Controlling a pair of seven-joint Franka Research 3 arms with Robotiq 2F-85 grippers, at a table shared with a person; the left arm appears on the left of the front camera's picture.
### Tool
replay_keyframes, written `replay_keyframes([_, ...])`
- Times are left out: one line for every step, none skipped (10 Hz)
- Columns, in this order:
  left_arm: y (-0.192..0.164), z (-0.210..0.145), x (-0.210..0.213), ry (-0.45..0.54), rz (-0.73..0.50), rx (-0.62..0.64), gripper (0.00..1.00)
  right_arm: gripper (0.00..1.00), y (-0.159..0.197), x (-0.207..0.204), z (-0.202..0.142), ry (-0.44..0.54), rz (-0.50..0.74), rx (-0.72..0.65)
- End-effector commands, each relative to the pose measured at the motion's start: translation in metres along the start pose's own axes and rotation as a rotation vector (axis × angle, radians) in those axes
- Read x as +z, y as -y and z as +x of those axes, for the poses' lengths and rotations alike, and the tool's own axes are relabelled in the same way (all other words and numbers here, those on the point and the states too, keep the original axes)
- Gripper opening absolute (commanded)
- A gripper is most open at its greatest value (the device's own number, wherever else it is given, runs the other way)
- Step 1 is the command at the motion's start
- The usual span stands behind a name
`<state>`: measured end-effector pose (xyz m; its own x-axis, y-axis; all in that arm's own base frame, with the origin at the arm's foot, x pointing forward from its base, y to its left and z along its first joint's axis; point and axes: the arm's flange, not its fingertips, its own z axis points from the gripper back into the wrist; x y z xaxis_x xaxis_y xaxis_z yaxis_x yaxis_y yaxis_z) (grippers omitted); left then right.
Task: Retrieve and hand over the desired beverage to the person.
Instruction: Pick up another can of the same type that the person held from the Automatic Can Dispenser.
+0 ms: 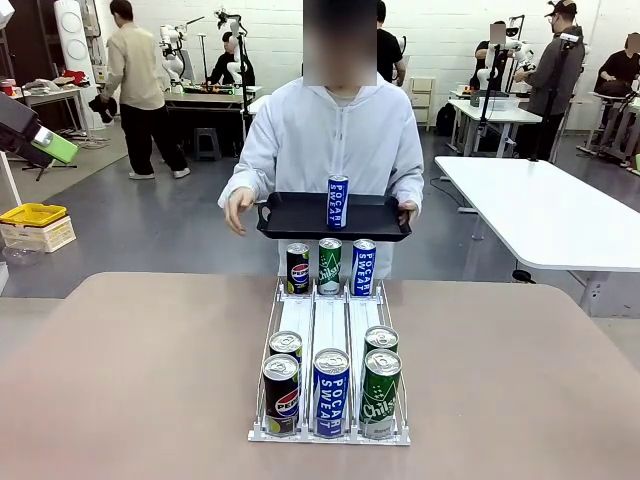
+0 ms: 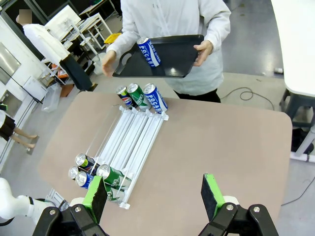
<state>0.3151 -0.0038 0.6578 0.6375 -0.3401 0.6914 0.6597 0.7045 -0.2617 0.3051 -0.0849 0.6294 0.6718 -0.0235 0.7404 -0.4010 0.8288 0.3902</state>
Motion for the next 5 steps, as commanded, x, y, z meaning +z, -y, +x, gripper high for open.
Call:
replay_keyframes([0.000, 0.000, 0.000, 0.000, -0.001, -0.003, 1.00, 1.00, 0.001, -0.003, 0.001, 0.005, 0.030, 0.005])
replay_keyframes([0.000, 0.000, 0.000, 0.000, 0.000, 0.000, 1.00, 1.00, 0.001, -0.003, 0.001, 0.005, 0.030, 0.005])
replay_keyframes([0.017, 0.016, -0.022, -0.096, 0.028, 0.011, 1.00, 1.00, 0.001, -0.003, 0.001, 0.005, 0.030, 0.005])
replay_keyframes([0.044, 0.035, -0.057, -0.228, 0.046, -0.018, 1.00, 1.00, 0.001, -0.003, 0.001, 0.005, 0.030, 0.005])
replay_keyframes([0.069, 0.051, -0.102, -0.386, 0.074, -0.018, 1.00, 1.00, 0.001, -0.003, 0.001, 0.005, 0.030, 0.005])
